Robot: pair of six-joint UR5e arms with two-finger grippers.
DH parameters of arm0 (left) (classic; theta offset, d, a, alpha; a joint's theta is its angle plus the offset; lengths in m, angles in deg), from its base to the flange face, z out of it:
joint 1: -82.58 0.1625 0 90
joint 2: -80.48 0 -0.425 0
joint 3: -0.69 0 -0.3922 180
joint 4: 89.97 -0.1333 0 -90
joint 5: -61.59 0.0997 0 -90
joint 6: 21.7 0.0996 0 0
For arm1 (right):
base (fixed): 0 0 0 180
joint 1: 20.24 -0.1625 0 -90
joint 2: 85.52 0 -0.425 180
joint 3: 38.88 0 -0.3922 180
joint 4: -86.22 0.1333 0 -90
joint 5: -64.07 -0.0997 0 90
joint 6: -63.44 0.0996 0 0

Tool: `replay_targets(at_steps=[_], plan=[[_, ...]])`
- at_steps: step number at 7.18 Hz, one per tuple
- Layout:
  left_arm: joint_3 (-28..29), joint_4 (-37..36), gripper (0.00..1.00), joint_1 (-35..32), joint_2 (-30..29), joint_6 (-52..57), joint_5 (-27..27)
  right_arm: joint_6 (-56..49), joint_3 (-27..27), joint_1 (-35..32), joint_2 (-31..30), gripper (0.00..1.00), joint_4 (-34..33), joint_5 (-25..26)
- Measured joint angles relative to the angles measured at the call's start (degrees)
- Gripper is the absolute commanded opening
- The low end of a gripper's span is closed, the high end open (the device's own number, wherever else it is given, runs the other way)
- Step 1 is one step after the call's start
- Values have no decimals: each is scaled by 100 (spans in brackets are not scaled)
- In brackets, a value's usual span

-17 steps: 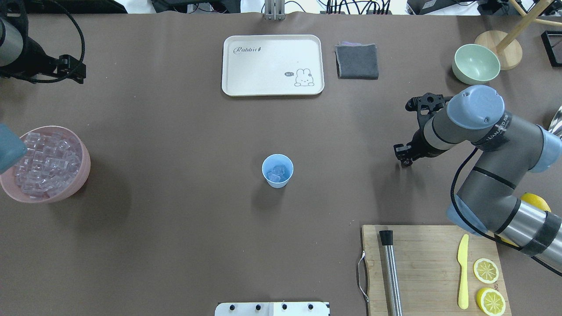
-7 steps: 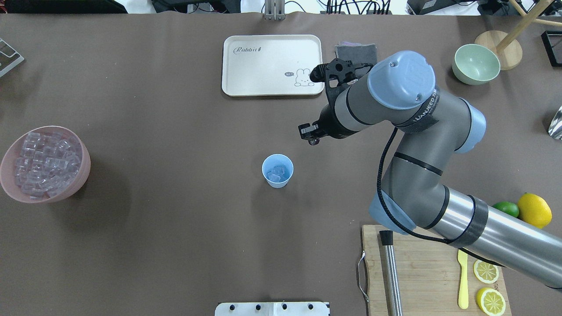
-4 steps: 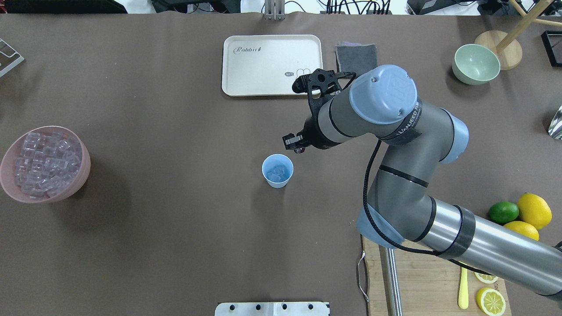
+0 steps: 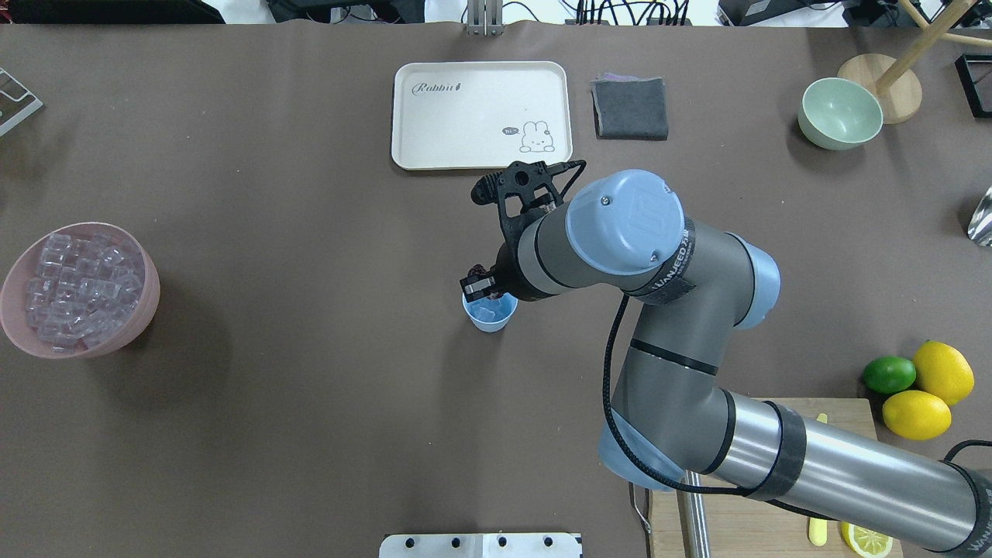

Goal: Put ice and cherries in cup
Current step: 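Open the right gripper to drop the cherries into the blue cup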

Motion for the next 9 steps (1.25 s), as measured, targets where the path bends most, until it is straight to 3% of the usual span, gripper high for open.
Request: replay_targets(at_steps=[3, 4, 5, 7, 9], plan=[[-1, 8, 98, -32, 67, 0, 0, -27, 146, 116, -7, 0, 75, 175], [-5, 21, 98, -40, 98, 0, 0, -32, 210, 147, -11, 91, 121, 207], [-5, 51, 98, -53, 133, 0, -2, -33, 251, 171, -8, 100, 143, 223], [-4, 83, 98, -80, 179, 21, -4, 9, 238, 174, -19, 100, 110, 204], [-23, 82, 98, -218, 337, 358, -221, 18, -50, -101, -48, 100, -710, -122]])
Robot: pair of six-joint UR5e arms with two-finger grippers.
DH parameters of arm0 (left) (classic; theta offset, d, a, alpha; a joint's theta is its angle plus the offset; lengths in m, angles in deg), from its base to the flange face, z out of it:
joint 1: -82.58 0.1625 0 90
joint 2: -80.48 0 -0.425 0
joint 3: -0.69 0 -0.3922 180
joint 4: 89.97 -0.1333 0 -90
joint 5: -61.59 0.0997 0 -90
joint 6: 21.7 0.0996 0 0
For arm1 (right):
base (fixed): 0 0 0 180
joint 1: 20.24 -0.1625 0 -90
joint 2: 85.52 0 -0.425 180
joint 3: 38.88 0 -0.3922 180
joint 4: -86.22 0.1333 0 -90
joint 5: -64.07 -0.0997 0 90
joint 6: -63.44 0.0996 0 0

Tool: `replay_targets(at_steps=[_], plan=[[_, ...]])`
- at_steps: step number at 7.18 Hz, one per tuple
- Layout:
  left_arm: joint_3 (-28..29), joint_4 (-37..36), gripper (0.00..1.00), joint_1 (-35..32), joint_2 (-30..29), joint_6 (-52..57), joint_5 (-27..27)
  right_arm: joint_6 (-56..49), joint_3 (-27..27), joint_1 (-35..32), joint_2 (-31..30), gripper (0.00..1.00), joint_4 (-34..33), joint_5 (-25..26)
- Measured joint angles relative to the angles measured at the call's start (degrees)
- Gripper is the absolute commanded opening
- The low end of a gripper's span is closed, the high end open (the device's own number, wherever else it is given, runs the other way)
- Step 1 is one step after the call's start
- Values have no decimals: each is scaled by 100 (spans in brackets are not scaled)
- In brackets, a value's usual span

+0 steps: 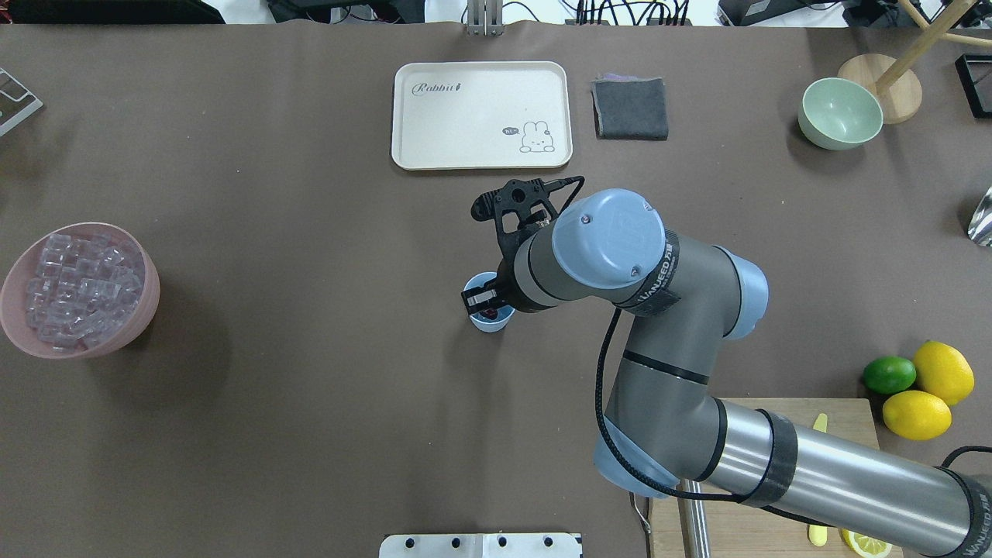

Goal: Put ice and cherries in cup

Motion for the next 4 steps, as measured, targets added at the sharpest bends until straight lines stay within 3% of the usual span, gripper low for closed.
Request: replay_targets(at_steps=[2, 4], plan=[[-36, 7, 98, -225, 280, 315, -290, -213, -570, -608, -193, 100, -1365, -411], [-76, 12, 98, -536, 609, 773, -361, -1274, -855, -1752, -761, 100, -2017, -1394]])
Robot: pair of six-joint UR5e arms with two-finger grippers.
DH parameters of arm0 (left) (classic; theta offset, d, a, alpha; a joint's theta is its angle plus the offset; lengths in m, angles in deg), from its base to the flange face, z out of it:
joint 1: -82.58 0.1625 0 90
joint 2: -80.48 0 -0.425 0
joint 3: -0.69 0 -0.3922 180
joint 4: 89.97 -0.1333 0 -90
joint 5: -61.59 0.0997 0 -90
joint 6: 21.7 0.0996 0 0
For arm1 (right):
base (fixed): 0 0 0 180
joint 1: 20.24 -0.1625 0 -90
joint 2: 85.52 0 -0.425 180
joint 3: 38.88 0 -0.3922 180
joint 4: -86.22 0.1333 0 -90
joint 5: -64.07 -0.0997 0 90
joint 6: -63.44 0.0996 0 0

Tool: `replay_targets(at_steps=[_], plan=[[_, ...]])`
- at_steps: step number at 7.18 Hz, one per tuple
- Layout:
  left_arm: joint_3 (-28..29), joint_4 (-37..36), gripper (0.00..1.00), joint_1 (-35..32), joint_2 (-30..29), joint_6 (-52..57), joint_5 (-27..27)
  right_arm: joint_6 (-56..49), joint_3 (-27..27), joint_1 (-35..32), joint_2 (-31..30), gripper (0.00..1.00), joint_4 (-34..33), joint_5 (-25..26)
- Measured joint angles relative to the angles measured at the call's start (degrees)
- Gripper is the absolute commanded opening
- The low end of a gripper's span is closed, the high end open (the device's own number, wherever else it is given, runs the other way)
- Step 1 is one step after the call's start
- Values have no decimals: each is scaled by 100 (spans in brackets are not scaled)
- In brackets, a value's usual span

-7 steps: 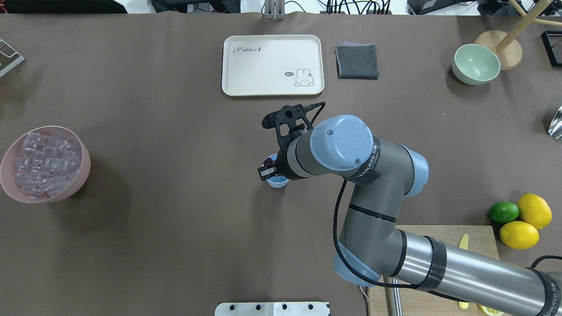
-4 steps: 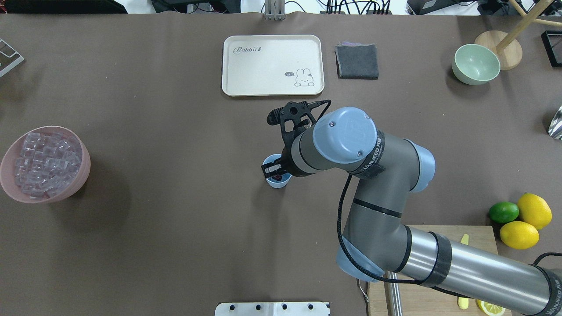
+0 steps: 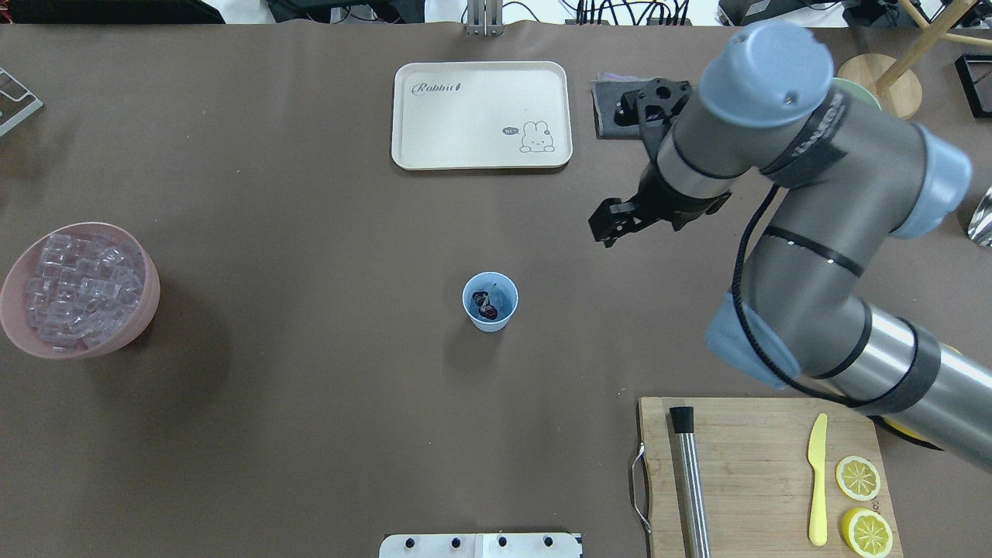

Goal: Put ice and cherries in cup

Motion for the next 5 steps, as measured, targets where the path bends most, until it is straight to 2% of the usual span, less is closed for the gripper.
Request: replay_targets(at_steps=[1, 3, 5], plan=[[13, 0, 98, -214, 170, 271, -10, -829, -49, -668, -486, 100, -58, -454], [67, -7, 98, -447, 303, 482, -144, -2207, -6, -1898, -1315, 100, -114, -974], [116, -3, 98, -534, 419, 517, -269, -3241, 249, -2822, -1976, 100, -118, -1061]])
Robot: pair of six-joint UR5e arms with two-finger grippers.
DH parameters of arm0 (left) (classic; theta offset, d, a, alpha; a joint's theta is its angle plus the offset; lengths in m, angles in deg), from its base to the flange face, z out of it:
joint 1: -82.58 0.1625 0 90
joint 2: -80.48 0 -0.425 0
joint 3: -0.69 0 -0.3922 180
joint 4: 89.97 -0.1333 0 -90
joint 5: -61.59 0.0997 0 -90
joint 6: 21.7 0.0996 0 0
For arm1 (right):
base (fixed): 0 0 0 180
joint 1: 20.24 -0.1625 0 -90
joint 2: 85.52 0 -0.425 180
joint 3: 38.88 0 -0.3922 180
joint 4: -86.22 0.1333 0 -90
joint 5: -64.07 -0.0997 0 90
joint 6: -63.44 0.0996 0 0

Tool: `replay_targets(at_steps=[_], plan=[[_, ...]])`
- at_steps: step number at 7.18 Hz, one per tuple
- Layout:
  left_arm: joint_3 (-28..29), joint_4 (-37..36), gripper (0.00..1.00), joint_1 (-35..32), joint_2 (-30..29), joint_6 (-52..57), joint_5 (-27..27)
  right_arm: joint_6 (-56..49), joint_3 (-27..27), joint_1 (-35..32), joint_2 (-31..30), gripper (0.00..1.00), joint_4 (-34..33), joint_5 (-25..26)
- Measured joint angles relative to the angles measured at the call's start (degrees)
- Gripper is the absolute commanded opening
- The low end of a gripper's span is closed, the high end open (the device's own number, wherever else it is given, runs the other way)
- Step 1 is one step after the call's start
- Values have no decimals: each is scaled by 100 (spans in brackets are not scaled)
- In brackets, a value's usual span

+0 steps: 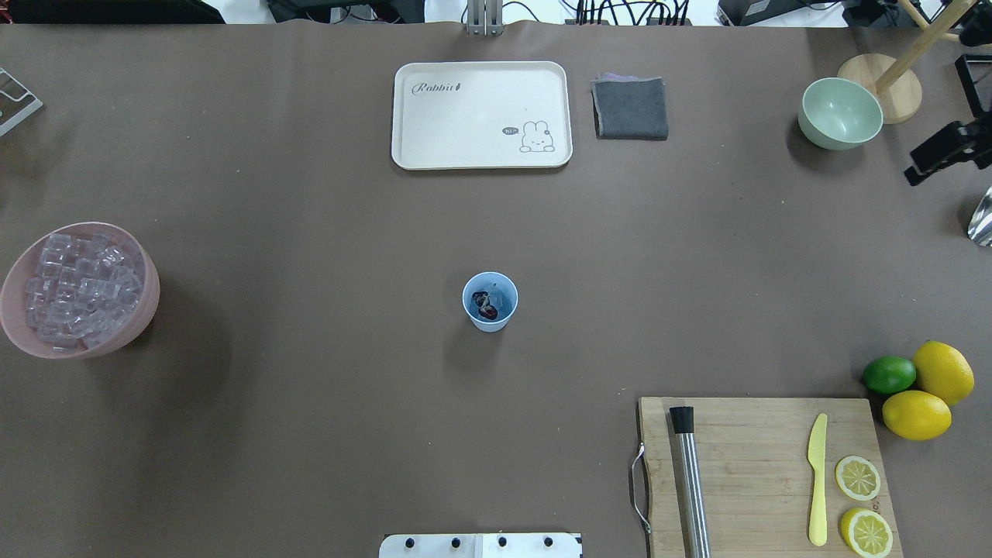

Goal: Put ice and cherries in cup

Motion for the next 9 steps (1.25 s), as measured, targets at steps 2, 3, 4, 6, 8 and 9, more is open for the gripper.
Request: replay_targets(at_steps=[2, 3, 4, 6, 8, 9], plan=[[47, 5, 98, -43, 71, 10, -17, -1116, 647, -836, -426, 100, -4, 84], [76, 4, 98, -69, 69, 12, -18, -1440, 905, -1126, -551, 100, 7, 186], [109, 0, 98, -108, 49, 13, -17, -1763, 1147, -1397, -673, 100, 32, 235], [204, 3, 98, -145, -20, 13, -17, -2050, 1545, -1704, -762, 100, 42, 218], [247, 5, 98, -157, -32, 10, -15, -2066, 1736, -1812, -780, 100, 54, 186], [277, 34, 98, -158, -3, 9, -17, -2058, 1756, -1841, -779, 100, 53, 160]])
